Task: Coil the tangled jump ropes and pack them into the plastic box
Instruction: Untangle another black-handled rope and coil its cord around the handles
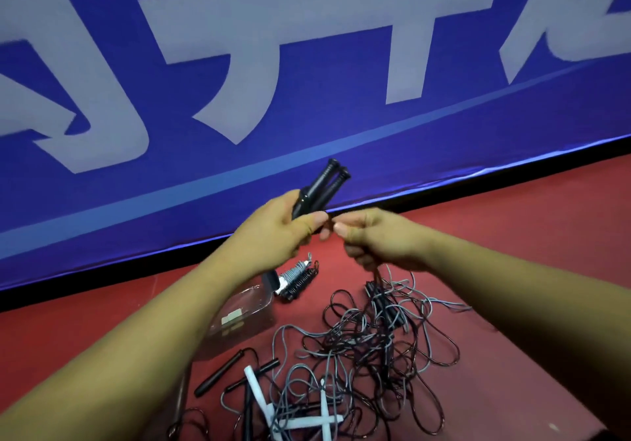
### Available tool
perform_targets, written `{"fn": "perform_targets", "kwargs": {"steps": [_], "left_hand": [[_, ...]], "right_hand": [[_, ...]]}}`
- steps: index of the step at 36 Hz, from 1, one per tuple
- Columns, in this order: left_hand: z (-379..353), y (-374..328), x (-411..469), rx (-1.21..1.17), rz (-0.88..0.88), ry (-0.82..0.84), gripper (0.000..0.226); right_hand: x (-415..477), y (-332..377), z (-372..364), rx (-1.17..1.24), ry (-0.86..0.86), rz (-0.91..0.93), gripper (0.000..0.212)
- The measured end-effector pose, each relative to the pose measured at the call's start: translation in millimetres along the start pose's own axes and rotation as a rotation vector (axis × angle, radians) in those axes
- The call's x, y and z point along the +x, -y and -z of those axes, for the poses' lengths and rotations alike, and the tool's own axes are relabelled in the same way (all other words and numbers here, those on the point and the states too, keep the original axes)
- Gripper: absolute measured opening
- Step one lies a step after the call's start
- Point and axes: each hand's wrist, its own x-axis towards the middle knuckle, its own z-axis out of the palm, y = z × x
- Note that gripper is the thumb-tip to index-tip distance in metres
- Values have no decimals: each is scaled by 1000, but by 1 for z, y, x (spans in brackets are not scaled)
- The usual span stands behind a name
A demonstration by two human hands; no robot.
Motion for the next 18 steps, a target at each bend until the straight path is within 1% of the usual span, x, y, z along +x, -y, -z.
{"fn": "perform_targets", "kwargs": {"steps": [1,3,6,8,10,14,16,18], "left_hand": [[5,5,1,138,1,-33,14],[11,14,0,363,45,-45,21],[11,28,-1,635,140,-5,31],[10,36,0,781,161,-34,35],[11,44,1,839,166,-73,35],[11,59,1,910,194,-90,36],[10,63,1,932,204,-89,35],[7,67,1,961,219,-51,33]], "right_hand": [[3,-2,-8,14,29,-28,25],[5,-5,-20,-12,37,-84,26],[6,-8,-30,-121,-14,-136,29],[5,-9,-37,-219,-23,-155,28],[4,-8,-46,-343,-26,-156,26],[7,0,-66,-708,-56,-89,26],[7,5,-76,-786,-57,-90,24],[2,10,-84,-875,-29,-62,20]]}}
